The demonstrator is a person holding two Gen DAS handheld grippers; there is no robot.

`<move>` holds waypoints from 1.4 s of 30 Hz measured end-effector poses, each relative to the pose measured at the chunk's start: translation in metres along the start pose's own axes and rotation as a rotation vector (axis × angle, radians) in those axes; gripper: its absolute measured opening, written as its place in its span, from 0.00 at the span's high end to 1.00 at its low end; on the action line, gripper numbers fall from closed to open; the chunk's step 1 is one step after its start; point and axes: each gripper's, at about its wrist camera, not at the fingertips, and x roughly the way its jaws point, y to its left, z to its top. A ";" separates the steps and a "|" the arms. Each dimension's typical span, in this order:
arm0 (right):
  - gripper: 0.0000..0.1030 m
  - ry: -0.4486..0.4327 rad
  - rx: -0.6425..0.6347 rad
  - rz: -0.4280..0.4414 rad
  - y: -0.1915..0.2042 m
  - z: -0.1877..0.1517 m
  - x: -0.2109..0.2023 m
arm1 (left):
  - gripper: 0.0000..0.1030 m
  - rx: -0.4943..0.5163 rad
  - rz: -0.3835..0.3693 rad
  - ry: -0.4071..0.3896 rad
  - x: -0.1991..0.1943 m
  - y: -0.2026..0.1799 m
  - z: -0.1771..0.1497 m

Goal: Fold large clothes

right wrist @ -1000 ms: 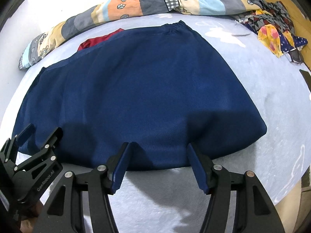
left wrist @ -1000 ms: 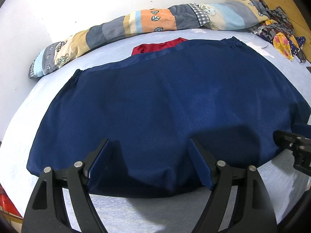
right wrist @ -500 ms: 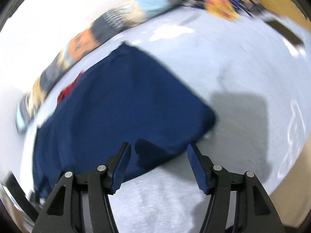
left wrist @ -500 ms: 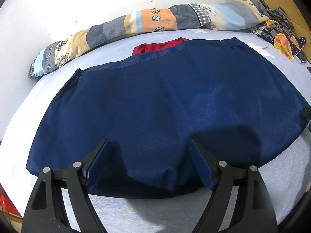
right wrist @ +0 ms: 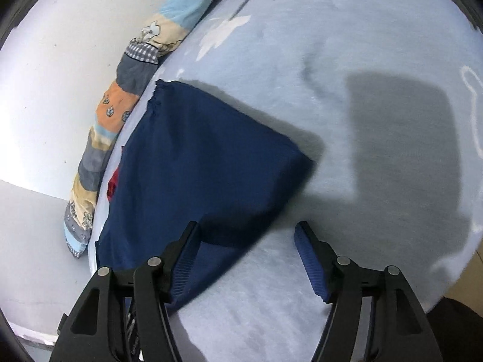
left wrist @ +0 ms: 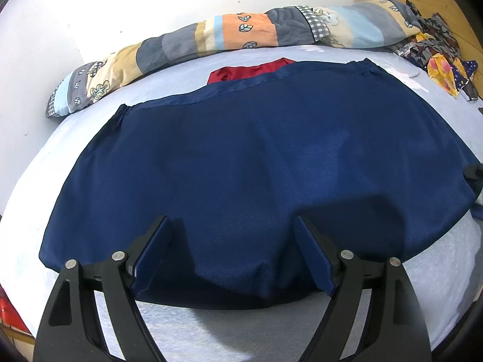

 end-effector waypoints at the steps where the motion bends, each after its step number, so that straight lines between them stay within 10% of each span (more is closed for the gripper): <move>1: 0.35 -0.010 -0.008 0.000 0.003 0.002 0.002 | 0.18 0.000 0.001 0.001 0.000 0.000 0.000; 6: 0.44 -0.039 0.033 0.056 0.006 0.028 0.026 | 0.18 -0.024 -0.017 0.009 0.000 0.003 0.002; 8: 0.81 -0.040 0.012 0.096 0.010 0.034 0.030 | 0.19 -0.063 -0.047 0.007 -0.003 0.009 0.005; 11: 0.87 -0.064 -0.047 0.139 0.025 0.033 0.021 | 0.19 -0.131 -0.097 -0.012 -0.007 0.017 0.016; 21: 0.89 -0.126 -0.167 0.205 0.064 0.022 -0.007 | 0.18 -0.153 -0.045 0.047 0.048 0.005 0.039; 28: 0.89 -0.124 -0.191 0.221 0.071 0.021 -0.011 | 0.27 -0.152 -0.018 -0.086 0.027 0.004 0.053; 31: 0.89 -0.124 -0.200 0.230 0.072 0.022 -0.013 | 0.24 -0.122 -0.016 0.023 0.054 -0.001 0.050; 39: 0.89 -0.132 -0.237 0.256 0.087 0.022 -0.017 | 0.21 -0.194 0.025 -0.048 0.037 0.018 0.044; 42: 0.89 -0.136 -0.247 0.261 0.091 0.021 -0.018 | 0.20 -0.065 0.062 0.058 0.059 0.008 0.036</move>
